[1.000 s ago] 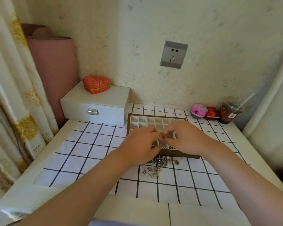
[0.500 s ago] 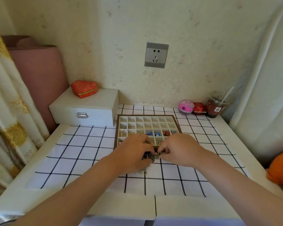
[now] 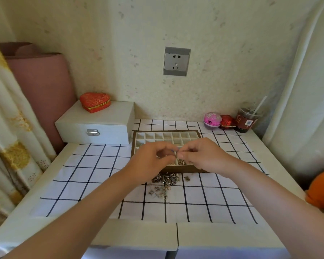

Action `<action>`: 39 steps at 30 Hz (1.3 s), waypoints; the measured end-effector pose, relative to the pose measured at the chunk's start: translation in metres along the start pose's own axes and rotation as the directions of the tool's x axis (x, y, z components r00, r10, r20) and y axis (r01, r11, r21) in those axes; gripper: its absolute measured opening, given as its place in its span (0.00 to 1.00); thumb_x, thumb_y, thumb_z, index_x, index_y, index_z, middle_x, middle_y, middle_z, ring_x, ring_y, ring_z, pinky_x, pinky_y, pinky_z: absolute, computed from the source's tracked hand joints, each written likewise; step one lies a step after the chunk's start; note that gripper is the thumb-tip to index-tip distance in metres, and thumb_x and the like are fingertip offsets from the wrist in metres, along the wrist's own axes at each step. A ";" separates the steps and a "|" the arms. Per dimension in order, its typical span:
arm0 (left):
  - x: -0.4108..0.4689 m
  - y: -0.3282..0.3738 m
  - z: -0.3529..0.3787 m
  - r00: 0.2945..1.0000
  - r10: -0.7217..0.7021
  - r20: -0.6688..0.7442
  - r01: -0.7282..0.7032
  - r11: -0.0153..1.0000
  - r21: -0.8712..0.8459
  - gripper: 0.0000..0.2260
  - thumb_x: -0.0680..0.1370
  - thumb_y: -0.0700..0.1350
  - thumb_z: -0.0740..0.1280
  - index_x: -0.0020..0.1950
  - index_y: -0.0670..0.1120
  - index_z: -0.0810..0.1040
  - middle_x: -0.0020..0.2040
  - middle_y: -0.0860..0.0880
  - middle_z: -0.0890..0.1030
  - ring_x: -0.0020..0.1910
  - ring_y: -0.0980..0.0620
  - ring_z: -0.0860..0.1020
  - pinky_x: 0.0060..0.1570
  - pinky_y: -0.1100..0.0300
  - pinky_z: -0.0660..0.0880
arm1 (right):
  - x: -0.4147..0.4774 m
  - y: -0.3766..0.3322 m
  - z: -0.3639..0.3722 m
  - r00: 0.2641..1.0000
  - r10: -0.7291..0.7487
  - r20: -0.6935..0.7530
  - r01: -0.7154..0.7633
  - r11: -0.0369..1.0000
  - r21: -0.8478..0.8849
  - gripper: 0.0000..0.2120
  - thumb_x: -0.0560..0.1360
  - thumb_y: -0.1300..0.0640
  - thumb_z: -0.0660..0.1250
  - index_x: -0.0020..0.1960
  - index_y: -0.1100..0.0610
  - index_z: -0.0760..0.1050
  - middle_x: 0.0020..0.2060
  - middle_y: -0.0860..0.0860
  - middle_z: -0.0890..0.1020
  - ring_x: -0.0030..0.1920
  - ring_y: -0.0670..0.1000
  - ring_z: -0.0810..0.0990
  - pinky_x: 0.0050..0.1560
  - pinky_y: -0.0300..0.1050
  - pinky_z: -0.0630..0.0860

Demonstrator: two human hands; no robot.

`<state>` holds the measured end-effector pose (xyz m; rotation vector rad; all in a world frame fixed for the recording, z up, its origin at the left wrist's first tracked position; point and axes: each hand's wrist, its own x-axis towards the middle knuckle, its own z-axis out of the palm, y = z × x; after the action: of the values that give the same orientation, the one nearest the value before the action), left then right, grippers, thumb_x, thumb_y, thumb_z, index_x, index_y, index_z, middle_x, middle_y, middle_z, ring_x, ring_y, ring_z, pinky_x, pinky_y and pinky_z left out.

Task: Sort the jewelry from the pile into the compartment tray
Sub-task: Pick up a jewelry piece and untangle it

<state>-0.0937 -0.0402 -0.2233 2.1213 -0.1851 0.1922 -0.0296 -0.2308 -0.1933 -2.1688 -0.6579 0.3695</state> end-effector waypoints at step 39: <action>0.038 -0.045 -0.047 0.979 -0.114 -0.168 0.159 0.943 0.291 0.13 0.81 0.45 0.63 0.63 0.56 0.78 0.60 0.56 0.79 0.60 0.55 0.75 0.60 0.54 0.74 | 0.096 -0.012 0.034 0.960 -0.143 -0.240 0.059 0.943 -0.328 0.06 0.75 0.51 0.72 0.41 0.41 0.82 0.39 0.38 0.83 0.44 0.38 0.80 0.52 0.46 0.79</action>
<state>-0.0505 0.0211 -0.2285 2.4033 0.0875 0.3120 0.0293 -0.1484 -0.2092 -2.4194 -0.7140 -0.0878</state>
